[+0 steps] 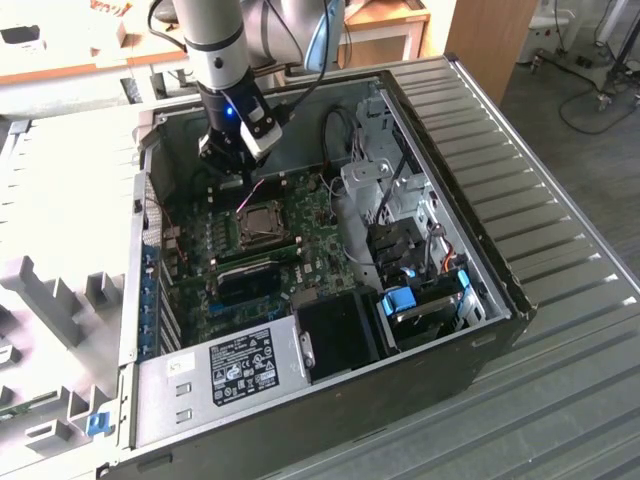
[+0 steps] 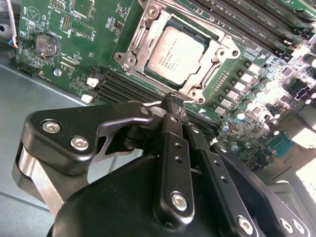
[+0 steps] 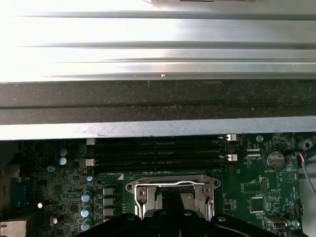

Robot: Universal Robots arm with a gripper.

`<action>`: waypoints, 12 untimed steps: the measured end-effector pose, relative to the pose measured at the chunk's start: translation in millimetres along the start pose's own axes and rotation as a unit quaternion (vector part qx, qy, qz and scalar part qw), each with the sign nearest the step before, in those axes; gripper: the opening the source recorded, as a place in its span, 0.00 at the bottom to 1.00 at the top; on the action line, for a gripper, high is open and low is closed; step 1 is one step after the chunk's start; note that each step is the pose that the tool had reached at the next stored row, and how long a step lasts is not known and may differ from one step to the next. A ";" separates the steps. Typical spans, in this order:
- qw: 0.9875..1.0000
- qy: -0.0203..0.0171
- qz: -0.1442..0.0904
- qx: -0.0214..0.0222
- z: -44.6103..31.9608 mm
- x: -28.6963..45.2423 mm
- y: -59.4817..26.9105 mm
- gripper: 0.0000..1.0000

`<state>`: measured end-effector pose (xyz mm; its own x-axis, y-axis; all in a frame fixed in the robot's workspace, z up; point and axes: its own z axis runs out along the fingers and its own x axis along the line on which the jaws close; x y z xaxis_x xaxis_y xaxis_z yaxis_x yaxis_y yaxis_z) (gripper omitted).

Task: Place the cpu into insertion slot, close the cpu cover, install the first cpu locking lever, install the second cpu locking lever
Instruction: 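Install the first cpu locking lever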

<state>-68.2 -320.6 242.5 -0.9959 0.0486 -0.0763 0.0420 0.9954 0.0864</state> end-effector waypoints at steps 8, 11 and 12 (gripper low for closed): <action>1.000 0.019 0.002 0.001 0.4 -2.8 0.1 0.11; 0.999 0.045 0.004 0.002 0.6 -4.7 0.2 0.11; 0.999 0.049 0.005 0.002 0.7 -5.0 0.2 0.11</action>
<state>-63.1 -320.6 242.2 -0.9985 0.0495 0.0226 0.0512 0.9953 0.0822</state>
